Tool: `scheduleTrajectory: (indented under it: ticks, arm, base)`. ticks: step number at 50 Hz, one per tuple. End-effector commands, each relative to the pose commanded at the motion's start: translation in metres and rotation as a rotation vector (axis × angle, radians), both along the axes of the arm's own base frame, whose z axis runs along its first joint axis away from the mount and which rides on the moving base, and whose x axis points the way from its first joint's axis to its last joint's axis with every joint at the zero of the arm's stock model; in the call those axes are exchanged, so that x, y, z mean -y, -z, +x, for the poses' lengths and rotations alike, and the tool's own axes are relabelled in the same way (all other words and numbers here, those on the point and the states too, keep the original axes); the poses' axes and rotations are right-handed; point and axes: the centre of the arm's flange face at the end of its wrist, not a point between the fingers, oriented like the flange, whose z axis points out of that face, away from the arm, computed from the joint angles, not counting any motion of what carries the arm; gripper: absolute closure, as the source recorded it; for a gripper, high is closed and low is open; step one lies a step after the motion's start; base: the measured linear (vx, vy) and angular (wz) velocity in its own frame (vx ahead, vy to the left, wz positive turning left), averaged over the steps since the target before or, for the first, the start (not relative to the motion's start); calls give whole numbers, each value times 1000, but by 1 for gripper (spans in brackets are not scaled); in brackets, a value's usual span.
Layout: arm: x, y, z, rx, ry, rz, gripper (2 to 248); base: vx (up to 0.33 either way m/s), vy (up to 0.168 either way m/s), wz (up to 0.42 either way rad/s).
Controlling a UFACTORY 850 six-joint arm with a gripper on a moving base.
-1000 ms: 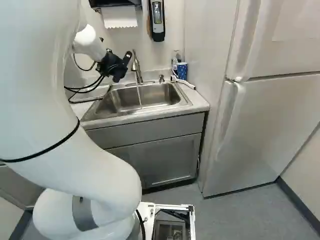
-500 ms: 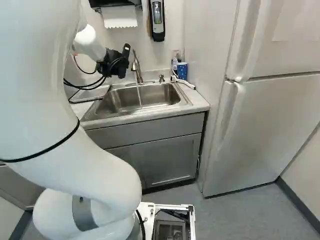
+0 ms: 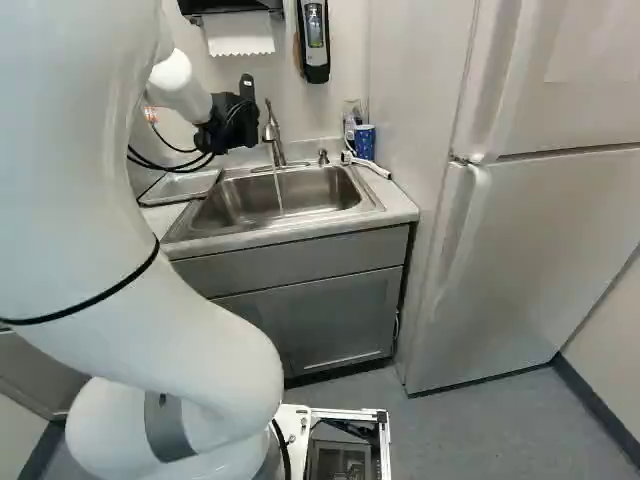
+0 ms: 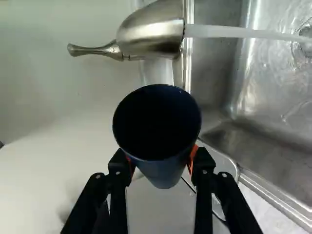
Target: Rinse the cup and place it in the tray
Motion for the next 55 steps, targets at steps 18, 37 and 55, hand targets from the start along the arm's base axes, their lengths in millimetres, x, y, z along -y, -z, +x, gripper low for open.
scheduleTrajectory:
  ticks: [18, 37, 55]
  arm:
    - [0, 0, 0, 56, -91, -157, 127]
    - [0, 0, 0, 114, -187, -322, 127]
    - [0, 0, 0, 170, -279, -478, 127]
  base:
    - [0, 0, 0]
    - [0, 0, 0]
    - [0, 0, 0]
